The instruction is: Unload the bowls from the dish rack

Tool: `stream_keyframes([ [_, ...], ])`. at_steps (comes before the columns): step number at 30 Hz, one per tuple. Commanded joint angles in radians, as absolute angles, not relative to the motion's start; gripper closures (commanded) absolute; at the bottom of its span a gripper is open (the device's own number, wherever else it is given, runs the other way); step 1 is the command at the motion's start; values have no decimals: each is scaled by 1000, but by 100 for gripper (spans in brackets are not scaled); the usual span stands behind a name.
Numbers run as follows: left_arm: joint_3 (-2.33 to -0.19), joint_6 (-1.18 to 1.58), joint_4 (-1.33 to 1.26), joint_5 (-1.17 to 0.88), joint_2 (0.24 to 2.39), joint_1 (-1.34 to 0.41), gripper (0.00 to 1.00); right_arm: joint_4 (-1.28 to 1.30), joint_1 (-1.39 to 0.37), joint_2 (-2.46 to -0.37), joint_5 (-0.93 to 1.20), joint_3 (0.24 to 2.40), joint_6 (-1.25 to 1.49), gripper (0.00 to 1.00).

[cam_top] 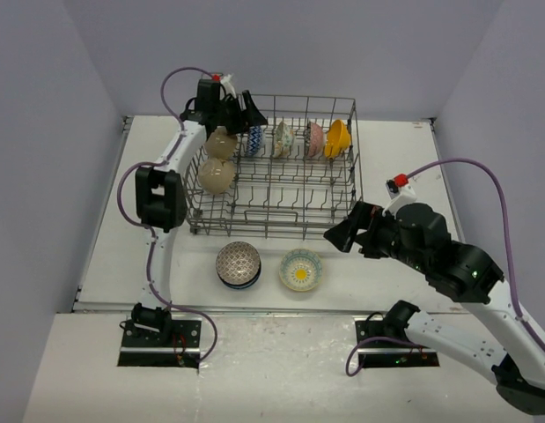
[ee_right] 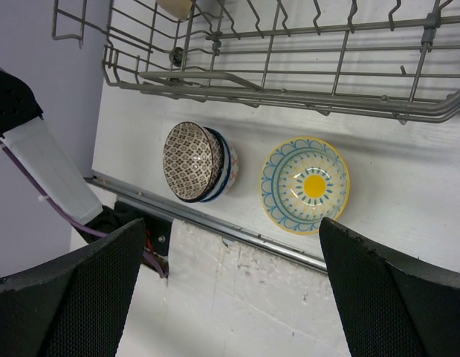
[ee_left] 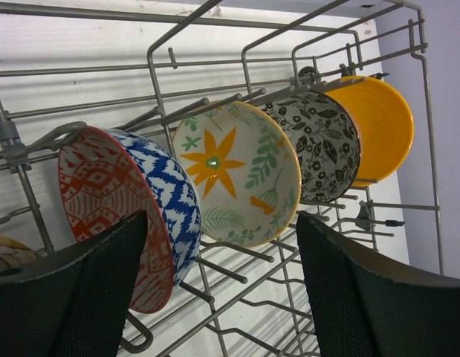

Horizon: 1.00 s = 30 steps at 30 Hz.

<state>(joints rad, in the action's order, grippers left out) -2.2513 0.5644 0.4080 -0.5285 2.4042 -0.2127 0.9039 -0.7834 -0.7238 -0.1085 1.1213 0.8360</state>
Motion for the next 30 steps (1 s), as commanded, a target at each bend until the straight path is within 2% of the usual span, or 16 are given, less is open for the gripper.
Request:
stream_keyframes([
  [1, -2253, 606, 330, -606, 2418, -213, 19, 881, -779, -745, -104, 1137, 844, 1],
  [6, -2249, 618, 314, -627, 2433, -213, 28, 893, -779, -753, -118, 1152, 822, 1],
  [7, -2249, 626, 307, -635, 2434, -213, 34, 902, -779, -756, -124, 1158, 819, 1],
  [11, -2253, 661, 264, -663, 2447, -213, 46, 911, -779, -759, -133, 1169, 805, 1],
  [13, -2261, 667, 255, -669, 2456, -213, 56, 911, -779, -762, -133, 1172, 795, 1],
  [16, -2278, 689, 244, -675, 2471, -213, 62, 913, -779, -772, -138, 1175, 784, 1],
  [19, -2283, 699, 241, -673, 2482, -213, 64, 916, -779, -781, -138, 1184, 772, 1],
  [21, -2283, 701, 239, -680, 2488, -213, 73, 916, -779, -784, -138, 1187, 765, 1],
  [22, -2281, 706, 241, -678, 2490, -213, 74, 917, -779, -785, -140, 1189, 764, 1],
  [23, -2281, 706, 241, -680, 2490, -213, 81, 917, -779, -785, -140, 1189, 761, 1],
  [28, -2270, 715, 238, -670, 2473, -212, 86, 916, -779, -792, -141, 1187, 756, 1],
  [30, -2255, 732, 224, -672, 2461, -209, 93, 916, -779, -792, -143, 1187, 756, 1],
])
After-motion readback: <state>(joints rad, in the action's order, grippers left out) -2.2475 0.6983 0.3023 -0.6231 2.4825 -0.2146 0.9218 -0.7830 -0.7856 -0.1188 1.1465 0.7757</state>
